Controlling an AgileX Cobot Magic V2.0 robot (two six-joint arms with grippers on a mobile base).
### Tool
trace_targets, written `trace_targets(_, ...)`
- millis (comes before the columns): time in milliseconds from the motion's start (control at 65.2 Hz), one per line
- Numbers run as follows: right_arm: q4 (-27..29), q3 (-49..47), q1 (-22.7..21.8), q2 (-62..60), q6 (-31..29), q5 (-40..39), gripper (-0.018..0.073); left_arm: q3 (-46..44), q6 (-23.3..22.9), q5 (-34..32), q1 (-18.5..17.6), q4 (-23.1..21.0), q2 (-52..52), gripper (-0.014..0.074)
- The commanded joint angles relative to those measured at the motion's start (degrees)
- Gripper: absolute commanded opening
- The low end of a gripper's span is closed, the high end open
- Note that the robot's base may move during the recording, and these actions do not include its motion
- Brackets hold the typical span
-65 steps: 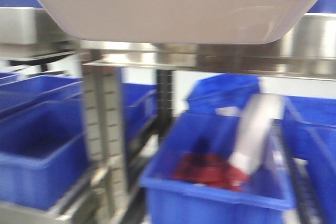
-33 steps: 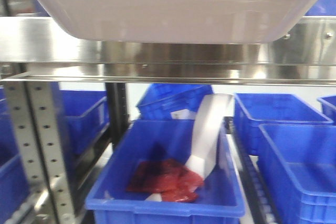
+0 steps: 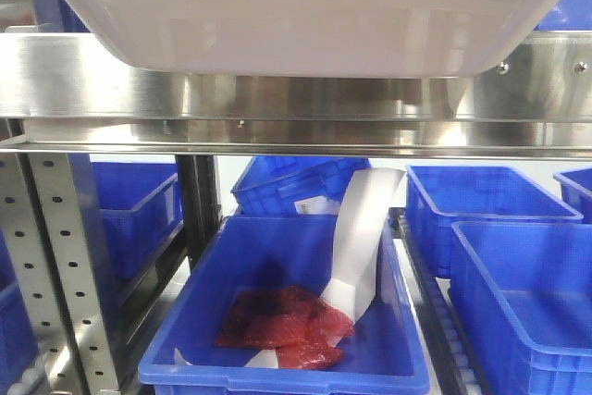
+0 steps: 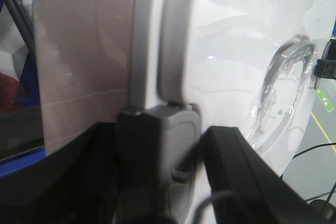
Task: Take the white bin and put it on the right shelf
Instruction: 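Push the bin forward onto the upper roller shelf with both grippers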
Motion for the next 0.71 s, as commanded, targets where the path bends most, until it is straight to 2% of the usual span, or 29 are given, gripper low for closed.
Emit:
trace_targets(0, 10.71, -2.25, 0.92, -1.59, -0.59, 6.78, 0.0328, -2.04, 0.25, 1.55, -1.33, -9.16, -1.67, 0.0176)
trace_targets(690, 10.71, -2.25, 0.92, -1.59, -0.59, 6.78, 0.0328, -2.04, 0.25, 1.55, -1.33, -9.16, -1.67, 0.0176)
